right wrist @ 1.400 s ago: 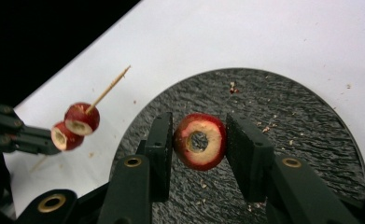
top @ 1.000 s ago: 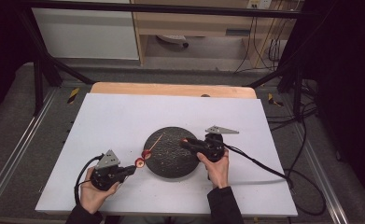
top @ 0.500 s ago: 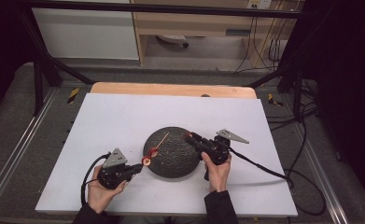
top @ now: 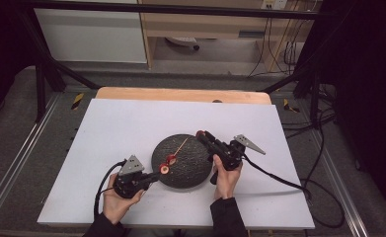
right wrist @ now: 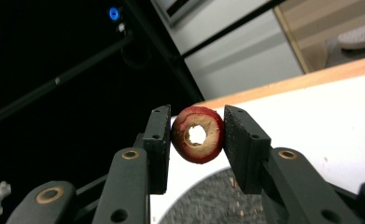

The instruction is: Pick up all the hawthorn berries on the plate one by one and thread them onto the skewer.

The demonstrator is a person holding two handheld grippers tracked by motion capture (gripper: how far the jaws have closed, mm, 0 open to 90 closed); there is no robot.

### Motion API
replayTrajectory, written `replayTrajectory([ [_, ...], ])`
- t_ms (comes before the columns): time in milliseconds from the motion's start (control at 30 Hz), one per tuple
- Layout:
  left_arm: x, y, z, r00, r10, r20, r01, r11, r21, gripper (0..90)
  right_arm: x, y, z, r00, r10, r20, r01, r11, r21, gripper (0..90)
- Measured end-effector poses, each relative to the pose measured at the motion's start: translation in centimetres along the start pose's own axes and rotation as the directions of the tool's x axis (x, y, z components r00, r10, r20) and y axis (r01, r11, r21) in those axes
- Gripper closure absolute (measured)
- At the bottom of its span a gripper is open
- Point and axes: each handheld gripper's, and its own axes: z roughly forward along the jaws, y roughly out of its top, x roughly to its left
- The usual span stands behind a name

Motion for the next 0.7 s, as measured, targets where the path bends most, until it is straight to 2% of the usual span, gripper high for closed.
replayTrajectory([
  [367,-0.9,0.9,0.8,0.9999,0.014,0.010,-0.014,0.9999,-0.010,88.3,-0.1,-0.1,0.5,0.9982,0.060,-0.009,-0.061,0.9942,-0.088,63.4],
  [700,-1.4,1.3,1.5,0.9998,0.011,0.014,-0.011,0.9998,-0.018,88.3,-0.1,-0.6,0.7,0.9962,0.084,-0.019,-0.086,0.9897,-0.114,63.4],
])
